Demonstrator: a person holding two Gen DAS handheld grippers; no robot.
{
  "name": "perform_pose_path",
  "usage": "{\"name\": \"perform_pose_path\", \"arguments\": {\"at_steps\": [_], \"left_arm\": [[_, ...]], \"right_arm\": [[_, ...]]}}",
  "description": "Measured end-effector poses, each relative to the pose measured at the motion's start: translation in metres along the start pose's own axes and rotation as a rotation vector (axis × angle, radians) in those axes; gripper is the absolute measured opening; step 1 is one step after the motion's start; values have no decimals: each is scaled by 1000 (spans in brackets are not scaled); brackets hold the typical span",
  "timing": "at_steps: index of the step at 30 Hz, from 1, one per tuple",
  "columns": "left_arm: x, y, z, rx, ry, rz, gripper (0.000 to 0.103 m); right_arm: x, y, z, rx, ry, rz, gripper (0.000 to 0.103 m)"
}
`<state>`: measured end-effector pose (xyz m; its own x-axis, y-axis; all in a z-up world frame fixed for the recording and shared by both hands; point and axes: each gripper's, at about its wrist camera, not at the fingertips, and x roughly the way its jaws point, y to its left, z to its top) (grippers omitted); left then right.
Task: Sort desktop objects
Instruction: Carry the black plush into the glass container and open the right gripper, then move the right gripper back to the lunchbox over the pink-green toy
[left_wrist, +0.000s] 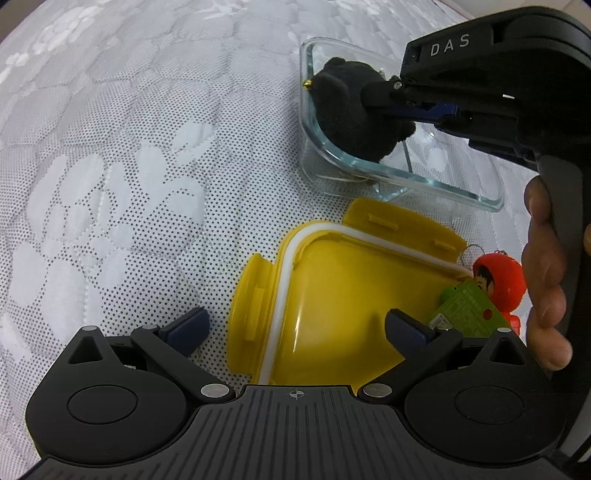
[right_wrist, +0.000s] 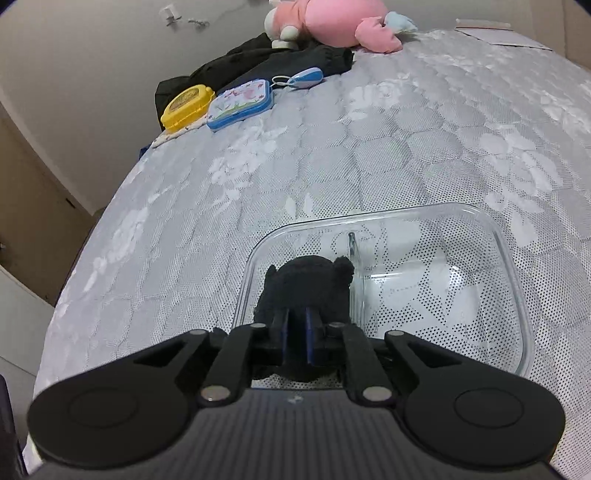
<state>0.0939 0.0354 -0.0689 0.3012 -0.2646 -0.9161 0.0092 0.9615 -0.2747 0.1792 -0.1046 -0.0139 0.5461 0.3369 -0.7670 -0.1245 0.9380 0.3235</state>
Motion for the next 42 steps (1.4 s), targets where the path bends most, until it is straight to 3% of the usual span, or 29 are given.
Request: {"name": "perform_pose_path", "arguments": {"at_steps": [4,7,14,16,21,23,27,33,38,42], "left_arm": [[-10,1,5,27,-16,18,103],[-10,1,5,57,-54,44,103],[-23,-10,0,135,-127,108,103],[-28,-13,-2,138,-154,87,103],[-42,-4,-10,38,-151,-69,103],[-45,-2,-14,-22,-152,-105,103],[-51,-17,-27,-13,-202,-44,103],[-45,-31,-42,-15,-206,-10,103],[-45,-24,-47,-93,-207,-22,103],[-49,-12,-47,-166,-233,-14,103]], "right_arm": [[-2,3,-1,-47,1,-6,9],[-14,-2,-3,-11,-29,22,11],[-77,-20,-19,-45,-87,32,13],[-98,-29,-28,-66,-104,10,13],[-138,-59,-56,-70,-110,-69,17],[-147,-71,-66,-50,-85,-70,25],[-155,-87,-89,4,-40,-52,40],[-161,-90,-123,22,-19,1,44],[-158,-87,-135,73,38,82,45],[-167,-71,-140,-2,-2,140,67]]}}
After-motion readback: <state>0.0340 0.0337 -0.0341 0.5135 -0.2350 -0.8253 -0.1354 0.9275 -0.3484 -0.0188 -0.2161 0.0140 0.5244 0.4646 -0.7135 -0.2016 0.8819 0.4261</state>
